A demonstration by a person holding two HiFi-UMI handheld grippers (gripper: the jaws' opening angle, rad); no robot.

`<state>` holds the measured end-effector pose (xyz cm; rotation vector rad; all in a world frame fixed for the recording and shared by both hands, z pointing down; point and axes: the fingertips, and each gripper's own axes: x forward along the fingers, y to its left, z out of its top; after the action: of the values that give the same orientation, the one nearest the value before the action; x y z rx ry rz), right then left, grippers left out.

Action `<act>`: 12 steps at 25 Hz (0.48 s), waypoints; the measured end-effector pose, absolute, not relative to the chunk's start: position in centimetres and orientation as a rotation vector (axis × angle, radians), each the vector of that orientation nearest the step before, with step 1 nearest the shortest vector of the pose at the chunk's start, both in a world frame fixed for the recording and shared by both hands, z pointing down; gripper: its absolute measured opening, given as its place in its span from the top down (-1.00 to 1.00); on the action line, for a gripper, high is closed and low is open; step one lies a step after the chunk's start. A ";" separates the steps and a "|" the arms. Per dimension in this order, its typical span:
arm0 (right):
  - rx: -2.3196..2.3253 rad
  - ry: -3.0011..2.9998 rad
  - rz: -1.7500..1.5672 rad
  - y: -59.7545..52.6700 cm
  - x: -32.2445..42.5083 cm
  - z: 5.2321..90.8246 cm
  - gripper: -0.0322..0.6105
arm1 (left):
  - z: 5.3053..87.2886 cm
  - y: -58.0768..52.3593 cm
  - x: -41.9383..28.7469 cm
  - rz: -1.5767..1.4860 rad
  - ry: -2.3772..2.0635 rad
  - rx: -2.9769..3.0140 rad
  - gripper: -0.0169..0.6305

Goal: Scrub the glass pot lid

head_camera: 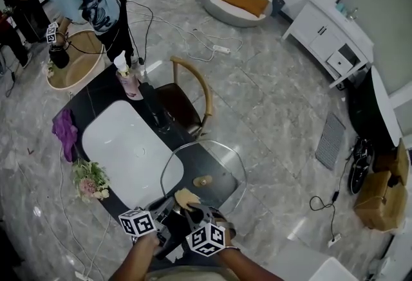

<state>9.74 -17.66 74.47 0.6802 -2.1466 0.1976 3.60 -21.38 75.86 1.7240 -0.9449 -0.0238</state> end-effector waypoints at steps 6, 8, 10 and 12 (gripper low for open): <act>0.859 -1.984 0.179 -22.8 18.3 75.1 0.76 | 76.0 -21.5 3.5 -0.045 -0.938 1.698 0.68; 0.917 -1.917 0.133 -24.7 21.3 74.9 0.76 | 76.0 -21.5 3.5 -0.057 -0.933 1.688 0.67; 0.992 -1.835 0.107 -26.5 24.6 74.6 0.76 | 76.1 -21.6 3.4 -0.072 -0.928 1.676 0.66; 1.048 -1.794 0.122 -27.8 26.7 74.4 0.76 | 76.0 -21.6 3.4 -0.086 -0.923 1.667 0.66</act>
<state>26.69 -27.79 74.35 1.0475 -1.7938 0.1220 3.43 -21.57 76.02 1.6666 -0.9232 -0.0856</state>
